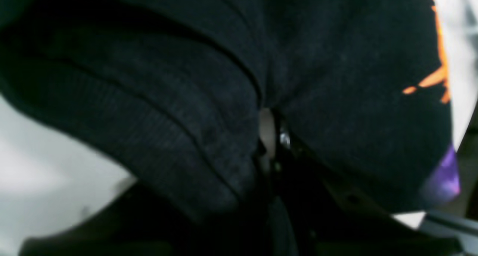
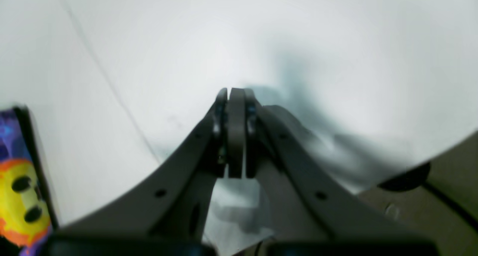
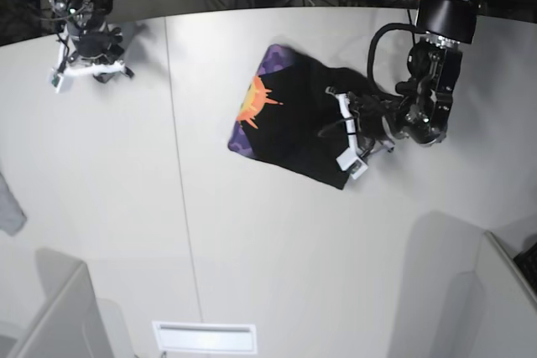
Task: Fold the T-shirt properly
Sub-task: 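Grasp the bundle edge with the left gripper and rotate it flat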
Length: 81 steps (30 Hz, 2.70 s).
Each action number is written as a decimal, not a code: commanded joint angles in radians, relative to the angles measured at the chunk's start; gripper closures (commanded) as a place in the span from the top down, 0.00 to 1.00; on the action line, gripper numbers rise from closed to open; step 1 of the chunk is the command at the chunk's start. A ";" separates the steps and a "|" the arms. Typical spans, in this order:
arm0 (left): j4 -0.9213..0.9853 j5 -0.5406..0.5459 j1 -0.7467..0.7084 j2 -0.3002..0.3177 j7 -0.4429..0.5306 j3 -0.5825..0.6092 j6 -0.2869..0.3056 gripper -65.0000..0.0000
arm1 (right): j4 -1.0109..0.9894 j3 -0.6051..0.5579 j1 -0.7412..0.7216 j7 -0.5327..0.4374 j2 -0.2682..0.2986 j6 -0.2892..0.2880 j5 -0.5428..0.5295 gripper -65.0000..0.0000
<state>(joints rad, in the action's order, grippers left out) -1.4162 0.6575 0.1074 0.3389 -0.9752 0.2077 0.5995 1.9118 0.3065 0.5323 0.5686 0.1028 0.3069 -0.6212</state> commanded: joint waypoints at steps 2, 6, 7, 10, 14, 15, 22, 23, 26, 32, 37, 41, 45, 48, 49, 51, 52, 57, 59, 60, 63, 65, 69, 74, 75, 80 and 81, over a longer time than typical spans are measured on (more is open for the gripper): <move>-0.011 -0.057 0.044 0.009 -0.011 0.068 0.003 0.00 | 0.018 0.059 0.016 -0.022 -0.021 -0.007 0.001 0.00; -0.011 -0.141 0.116 0.021 -0.011 0.192 0.033 0.00 | 0.016 0.125 0.042 -0.022 -0.061 -0.007 0.001 0.00; -0.015 -0.160 0.133 0.025 -0.011 0.223 0.058 0.00 | 0.016 0.130 0.048 -0.022 -0.067 -0.007 0.001 0.00; -0.019 -0.230 0.186 0.025 -0.011 0.307 0.099 0.00 | 0.016 0.136 0.062 -0.023 -0.071 -0.007 0.001 0.00; -0.019 -0.368 0.226 0.025 -0.008 0.384 0.099 0.00 | 0.016 0.136 0.076 -0.023 -0.073 -0.007 0.001 0.00; -0.019 -0.396 0.232 0.022 -0.001 0.398 0.099 0.00 | 0.016 0.136 0.076 -0.023 -0.074 -0.007 0.001 0.00; -0.010 -0.542 0.240 0.024 0.218 0.530 0.099 0.00 | 0.016 0.135 0.073 -0.023 -0.105 -0.007 0.001 0.00; -0.010 -0.548 0.240 0.024 0.230 0.537 0.099 0.00 | 0.016 0.135 0.071 -0.023 -0.107 -0.007 0.001 0.00; -0.010 -0.548 0.239 0.019 0.270 0.539 0.099 0.00 | 0.016 0.135 0.071 -0.023 -0.108 -0.007 0.001 0.00; -0.010 -0.552 0.298 0.022 0.388 0.638 0.099 0.00 | 0.016 0.135 0.071 -0.025 -0.108 -0.007 0.001 0.00; -0.010 -0.552 0.374 0.024 0.418 0.750 0.099 0.00 | 0.015 0.135 0.074 -0.025 -0.113 -0.007 0.001 0.00; -0.010 -0.552 0.403 0.021 0.419 0.755 0.099 0.00 | 0.013 0.135 0.076 -0.025 -0.142 -0.007 0.007 0.00; -0.010 -0.552 0.430 0.018 0.421 0.757 0.099 0.00 | 0.013 0.130 0.076 -0.025 -0.145 -0.007 0.005 0.00; -0.010 -0.552 0.463 0.018 0.421 0.798 0.099 0.00 | 0.013 0.133 0.079 -0.023 -0.163 -0.007 0.007 0.00; -0.010 -0.552 0.472 0.021 0.425 0.815 0.099 0.00 | 0.013 0.135 0.085 -0.023 -0.168 -0.007 0.008 0.00; -0.010 -0.552 0.481 0.022 0.468 0.833 0.099 0.00 | 0.013 0.135 0.090 -0.023 -0.168 -0.007 0.008 0.00; -0.010 -0.552 0.481 0.024 0.497 0.836 0.099 0.00 | 0.013 0.135 0.090 -0.023 -0.170 -0.007 0.008 0.00; 0.044 -0.554 0.480 0.019 0.545 0.836 0.099 0.00 | 0.013 0.135 0.091 -0.023 -0.171 -0.007 0.008 0.00; 0.078 -0.554 0.481 0.016 0.545 0.833 0.099 0.00 | 0.013 0.135 0.091 -0.023 -0.171 -0.007 0.008 0.00; 0.088 -0.554 0.481 0.016 0.546 0.833 0.099 0.00 | 0.013 0.135 0.091 -0.023 -0.171 -0.007 0.008 0.00; 0.090 -0.554 0.481 0.016 0.546 0.833 0.099 0.00 | 0.013 0.135 0.091 -0.023 -0.171 -0.007 0.008 0.00; 0.091 -0.554 0.481 0.016 0.546 0.833 0.099 0.00 | 0.013 0.135 0.090 -0.023 -0.171 -0.007 0.008 0.00; 0.096 -0.554 0.507 0.016 0.539 0.835 0.099 0.00 | 0.013 0.130 0.085 -0.023 -0.170 -0.007 0.008 0.00; 0.091 -0.554 0.533 0.016 0.539 0.830 0.099 0.10 | 0.013 0.128 0.081 -0.023 -0.170 -0.007 0.008 0.00; 0.094 -0.552 0.541 0.015 0.539 0.827 0.099 0.19 | 0.013 0.128 0.076 -0.023 -0.170 -0.007 0.008 0.00; 0.096 -0.546 0.559 -0.021 0.539 0.795 0.099 0.57 | 0.012 0.128 0.070 -0.023 -0.170 -0.007 0.008 0.00; 0.096 -0.546 0.559 -0.028 0.539 0.781 0.099 0.62 | 0.012 0.127 0.070 -0.023 -0.170 -0.007 0.008 0.00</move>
<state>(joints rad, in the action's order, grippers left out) -1.3071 0.1028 0.6346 0.3149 -0.4583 0.9997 0.7044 1.9091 0.4316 0.5964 0.5636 -0.0715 0.3065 -0.6136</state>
